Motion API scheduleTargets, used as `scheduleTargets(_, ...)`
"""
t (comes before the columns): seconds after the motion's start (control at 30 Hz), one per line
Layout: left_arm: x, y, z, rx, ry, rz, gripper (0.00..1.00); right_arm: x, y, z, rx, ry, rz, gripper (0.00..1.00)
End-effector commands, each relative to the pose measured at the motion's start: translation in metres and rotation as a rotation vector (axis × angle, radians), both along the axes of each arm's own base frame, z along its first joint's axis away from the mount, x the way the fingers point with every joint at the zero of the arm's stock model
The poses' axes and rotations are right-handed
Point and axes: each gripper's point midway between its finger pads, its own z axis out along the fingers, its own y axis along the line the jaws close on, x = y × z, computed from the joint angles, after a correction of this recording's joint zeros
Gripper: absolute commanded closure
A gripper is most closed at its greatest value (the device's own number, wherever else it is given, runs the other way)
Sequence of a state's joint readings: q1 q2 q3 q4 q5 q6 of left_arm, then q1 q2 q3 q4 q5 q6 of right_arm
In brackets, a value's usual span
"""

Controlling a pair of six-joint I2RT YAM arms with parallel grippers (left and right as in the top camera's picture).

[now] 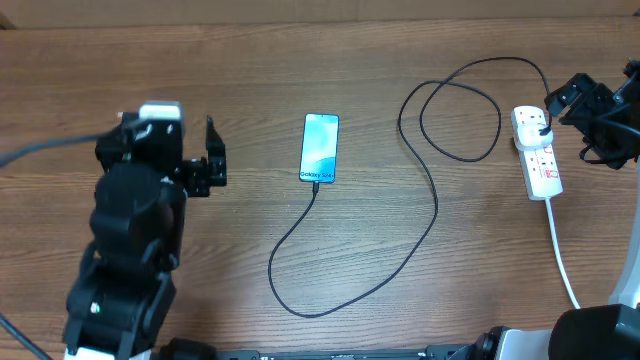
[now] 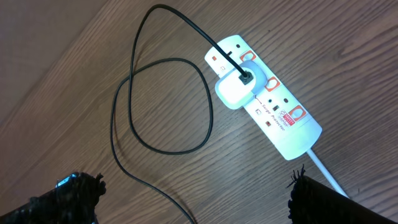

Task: Plug charger to phone and switch on socket

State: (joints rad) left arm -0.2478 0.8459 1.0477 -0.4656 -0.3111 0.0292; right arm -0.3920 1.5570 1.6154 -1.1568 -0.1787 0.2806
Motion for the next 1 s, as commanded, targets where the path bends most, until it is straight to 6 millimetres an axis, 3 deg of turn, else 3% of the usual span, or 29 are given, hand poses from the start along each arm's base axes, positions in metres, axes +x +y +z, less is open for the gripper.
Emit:
scheduleTargets(0.0,-0.004,0.005,-0.017,0.004,-0.026,0.013,0.0,0.001,0.0,0.002,0.002,-0.008,0.001,0.0)
scheduleTargets(0.43,-0.05,0.016,-0.025,-0.23,-0.433,0.021,0.0,0.001,0.0,0.002,0.002,-0.008,0.001,0.0)
scheduleTargets(0.73,-0.071,0.017,-0.07,-0.306,-0.546,-0.013,0.0,0.001,0.0,0.002,0.002,-0.008,0.001,0.0)
scheduleTargets(0.97,-0.077,0.019,-0.095,-0.309,-0.568,-0.016,0.0,0.001,0.0,0.002,0.002,-0.008,0.001,0.0)
